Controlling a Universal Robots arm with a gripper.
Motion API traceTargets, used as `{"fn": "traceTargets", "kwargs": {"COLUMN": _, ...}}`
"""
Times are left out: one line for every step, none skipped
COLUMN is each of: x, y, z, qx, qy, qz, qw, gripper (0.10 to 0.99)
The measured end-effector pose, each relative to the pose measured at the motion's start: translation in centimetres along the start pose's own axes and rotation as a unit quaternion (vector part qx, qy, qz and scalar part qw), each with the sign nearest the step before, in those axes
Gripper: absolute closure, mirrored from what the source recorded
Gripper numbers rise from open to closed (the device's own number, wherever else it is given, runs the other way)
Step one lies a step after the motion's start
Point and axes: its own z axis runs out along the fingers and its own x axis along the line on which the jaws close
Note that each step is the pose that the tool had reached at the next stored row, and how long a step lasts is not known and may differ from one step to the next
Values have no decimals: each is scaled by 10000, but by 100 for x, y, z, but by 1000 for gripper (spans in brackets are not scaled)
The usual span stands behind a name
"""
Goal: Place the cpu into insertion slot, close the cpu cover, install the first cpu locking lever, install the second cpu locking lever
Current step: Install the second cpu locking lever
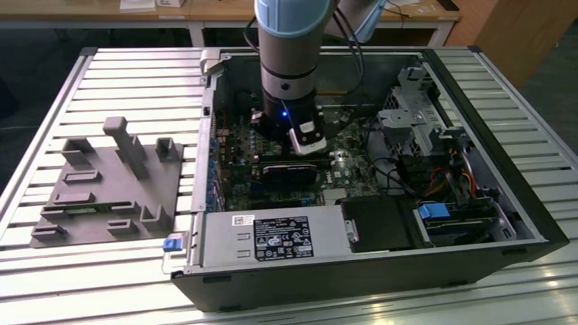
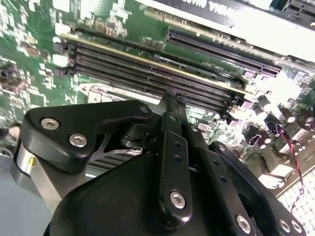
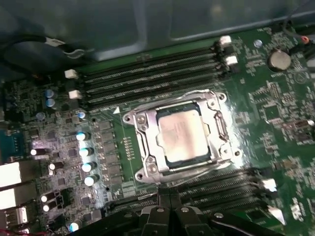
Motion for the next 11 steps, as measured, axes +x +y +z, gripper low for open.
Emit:
{"fn": "traceTargets", "kwargs": {"x": 5, "y": -3, "z": 7, "qx": -39, "qy": 14, "qz": -24, "qw": 10000, "gripper": 984}}
{"fn": "traceTargets", "kwargs": {"x": 12, "y": -6, "z": 14, "qx": -76, "qy": 27, "qz": -49, "qw": 10000, "gripper": 984}}
{"fn": "traceTargets", "kwargs": {"x": 17, "y": -10, "z": 20, "qx": -109, "qy": 39, "qz": -71, "qw": 9999, "gripper": 984}}
{"fn": "traceTargets", "kwargs": {"x": 22, "y": -14, "z": 27, "qx": -139, "qy": 50, "qz": -92, "qw": 9998, "gripper": 984}}
{"fn": "traceTargets", "kwargs": {"x": 28, "y": -20, "z": 34, "qx": -165, "qy": 60, "qz": -113, "qw": 9998, "gripper": 984}}
{"fn": "traceTargets", "kwargs": {"x": 32, "y": -26, "z": 42, "qx": -186, "qy": 68, "qz": -132, "qw": 9997, "gripper": 984}}
{"fn": "traceTargets", "kwargs": {"x": 35, "y": -33, "z": 50, "qx": -202, "qy": 75, "qz": -148, "qw": 9997, "gripper": 984}}
{"fn": "traceTargets", "kwargs": {"x": 37, "y": -42, "z": 58, "qx": -217, "qy": 81, "qz": -163, "qw": 9996, "gripper": 984}}
{"fn": "traceTargets", "kwargs": {"x": 39, "y": -49, "z": 66, "qx": -234, "qy": 87, "qz": -178, "qw": 9995, "gripper": 984}}
{"fn": "traceTargets", "kwargs": {"x": 42, "y": -57, "z": 73, "qx": -255, "qy": 96, "qz": -194, "qw": 9994, "gripper": 984}}
{"fn": "traceTargets", "kwargs": {"x": 45, "y": -63, "z": 81, "qx": -276, "qy": 104, "qz": -210, "qw": 9993, "gripper": 984}}
